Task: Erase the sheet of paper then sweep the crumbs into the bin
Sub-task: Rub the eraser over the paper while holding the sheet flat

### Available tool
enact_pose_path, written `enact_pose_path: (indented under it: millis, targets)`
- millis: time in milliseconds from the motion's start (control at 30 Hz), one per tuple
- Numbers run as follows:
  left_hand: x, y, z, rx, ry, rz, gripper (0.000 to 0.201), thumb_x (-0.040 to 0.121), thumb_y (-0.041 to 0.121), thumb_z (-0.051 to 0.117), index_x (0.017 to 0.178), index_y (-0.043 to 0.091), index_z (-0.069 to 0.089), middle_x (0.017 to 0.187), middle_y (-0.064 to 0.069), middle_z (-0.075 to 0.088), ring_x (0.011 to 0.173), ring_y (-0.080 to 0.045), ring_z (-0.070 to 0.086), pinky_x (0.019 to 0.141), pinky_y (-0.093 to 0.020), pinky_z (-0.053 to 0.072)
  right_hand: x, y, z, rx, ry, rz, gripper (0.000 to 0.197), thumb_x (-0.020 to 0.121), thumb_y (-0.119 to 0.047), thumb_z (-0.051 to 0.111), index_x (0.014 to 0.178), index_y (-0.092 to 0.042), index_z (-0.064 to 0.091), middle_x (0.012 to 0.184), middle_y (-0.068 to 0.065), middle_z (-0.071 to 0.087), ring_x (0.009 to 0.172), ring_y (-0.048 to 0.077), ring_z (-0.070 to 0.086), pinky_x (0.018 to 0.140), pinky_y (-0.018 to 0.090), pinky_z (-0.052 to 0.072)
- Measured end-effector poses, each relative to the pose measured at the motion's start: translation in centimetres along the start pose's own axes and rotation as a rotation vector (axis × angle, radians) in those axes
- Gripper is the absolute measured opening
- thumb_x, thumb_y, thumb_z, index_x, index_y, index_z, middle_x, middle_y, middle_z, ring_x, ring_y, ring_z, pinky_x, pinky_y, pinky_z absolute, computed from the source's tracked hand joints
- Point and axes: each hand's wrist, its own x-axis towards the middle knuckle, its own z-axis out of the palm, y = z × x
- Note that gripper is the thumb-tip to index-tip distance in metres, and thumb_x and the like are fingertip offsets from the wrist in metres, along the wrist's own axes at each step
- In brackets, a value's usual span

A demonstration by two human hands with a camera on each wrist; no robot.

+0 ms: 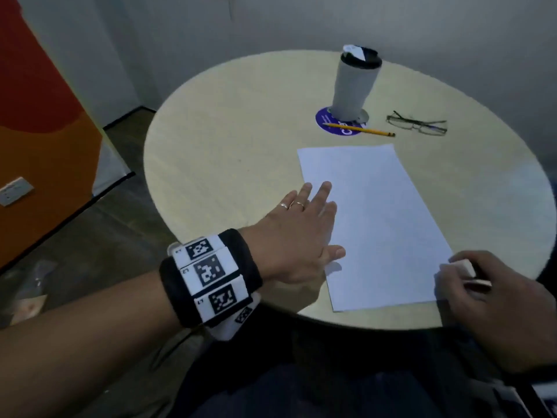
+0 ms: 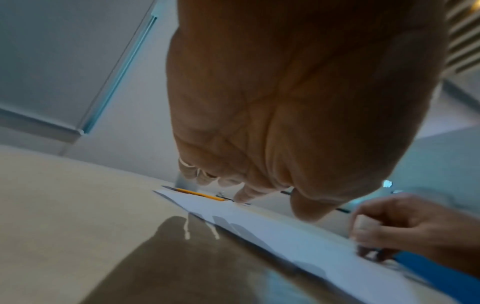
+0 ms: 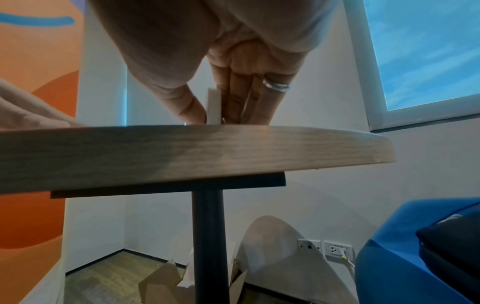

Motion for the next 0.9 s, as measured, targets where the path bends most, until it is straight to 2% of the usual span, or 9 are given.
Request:
enact_pose_path:
  millis: [67, 167, 267, 433, 500, 567, 667, 800, 900]
  targets:
    - [-0.4, 3.3, 1.2, -0.048, 0.020, 0.052, 0.081, 0.109, 0.059, 0.020, 0.166, 0.009, -0.006, 0.171, -0.010, -0.027, 0.160, -0.030, -0.020, 0.131, -0.045, -0.002, 0.3, -0.4, 0.1, -0.056, 0.084, -0.014, 0.009, 0.091, -0.030, 0.078, 0.094, -0.025, 0.072, 0.080, 0.004, 0.075, 0.081, 0.032, 0.075, 0.077, 0.042, 0.058]
    - [-1.1, 6.3, 3.2, -0.110, -0.004, 0.114, 0.083, 0.106, 0.066, 0.015, 0.166, 0.016, -0.013, 0.171, -0.004, -0.028, 0.159, -0.027, -0.023, 0.131, -0.045, -0.003, 0.1, 1.0, -0.6, 0.091, 0.039, 0.030, 0.008, 0.092, -0.032, 0.077, 0.092, -0.024, 0.075, 0.082, -0.005, 0.077, 0.079, 0.023, 0.076, 0.079, 0.040, 0.059]
    - [-1.7, 6.2, 4.6, -0.029, -0.016, 0.120, 0.080, 0.106, 0.065, 0.011, 0.166, 0.019, -0.014, 0.172, -0.003, -0.027, 0.159, -0.029, -0.024, 0.131, -0.048, -0.001, -0.2, 2.3, -1.5, 0.261, 0.002, 0.095, 0.007, 0.095, -0.027, 0.076, 0.090, -0.022, 0.077, 0.083, -0.004, 0.079, 0.079, 0.018, 0.078, 0.079, 0.047, 0.064]
    - [-2.6, 5.7, 5.0, -0.028, 0.046, 0.096, 0.086, 0.100, 0.072, 0.016, 0.161, 0.011, 0.015, 0.175, -0.012, -0.008, 0.161, -0.036, -0.011, 0.131, -0.051, 0.003, -2.0, 2.8, -2.7, 0.374, -0.063, 0.127, 0.006, 0.098, -0.022, 0.074, 0.096, -0.017, 0.077, 0.082, -0.001, 0.081, 0.081, 0.024, 0.080, 0.077, 0.040, 0.065]
    - [-2.6, 6.5, 5.1, -0.044, 0.085, 0.071, 0.095, 0.095, 0.082, 0.020, 0.152, 0.007, 0.030, 0.174, -0.018, -0.004, 0.160, -0.038, -0.013, 0.130, -0.053, 0.003, -2.1, 2.8, -2.3, 0.357, -0.043, 0.109, 0.008, 0.099, -0.026, 0.074, 0.096, -0.019, 0.077, 0.084, 0.001, 0.081, 0.082, 0.027, 0.079, 0.077, 0.046, 0.064]
    - [-2.3, 7.5, 5.4, -0.083, 0.136, 0.075, 0.103, 0.088, 0.090, 0.022, 0.145, 0.006, 0.036, 0.173, -0.020, -0.012, 0.159, -0.035, -0.022, 0.130, -0.054, 0.001, -1.9, 2.2, -1.8, 0.353, -0.038, 0.099, 0.005, 0.099, -0.024, 0.074, 0.095, -0.022, 0.076, 0.087, 0.002, 0.079, 0.077, 0.028, 0.075, 0.073, 0.040, 0.061]
    - [-1.2, 8.2, 6.1, -0.131, 0.203, 0.130, 0.119, 0.083, 0.094, 0.030, 0.158, 0.002, 0.023, 0.172, -0.016, -0.022, 0.158, -0.033, -0.026, 0.129, -0.055, 0.003, -1.9, 0.5, -0.7, 0.361, -0.080, 0.051, 0.001, 0.097, -0.022, 0.077, 0.098, -0.021, 0.076, 0.087, 0.002, 0.077, 0.073, 0.024, 0.070, 0.068, 0.033, 0.058]
    - [-0.1, 8.3, 7.1, -0.056, 0.195, 0.136, 0.128, 0.082, 0.093, 0.033, 0.165, 0.002, 0.000, 0.174, -0.018, -0.012, 0.160, -0.035, -0.014, 0.129, -0.055, 0.005, -2.8, -1.7, 1.2, 0.299, -0.118, -0.048, 0.016, 0.091, -0.025, 0.082, 0.105, -0.022, 0.075, 0.087, -0.010, 0.076, 0.074, 0.010, 0.071, 0.068, 0.019, 0.055]
    - [0.1, 8.4, 7.4, -0.024, 0.204, 0.130, 0.122, 0.086, 0.086, 0.036, 0.165, 0.001, -0.002, 0.173, -0.020, -0.013, 0.160, -0.036, -0.014, 0.129, -0.055, 0.005, -3.3, -2.5, 2.6, 0.212, -0.126, -0.183, 0.013, 0.092, -0.021, 0.082, 0.102, -0.019, 0.075, 0.085, -0.008, 0.072, 0.073, 0.011, 0.066, 0.070, 0.022, 0.052]
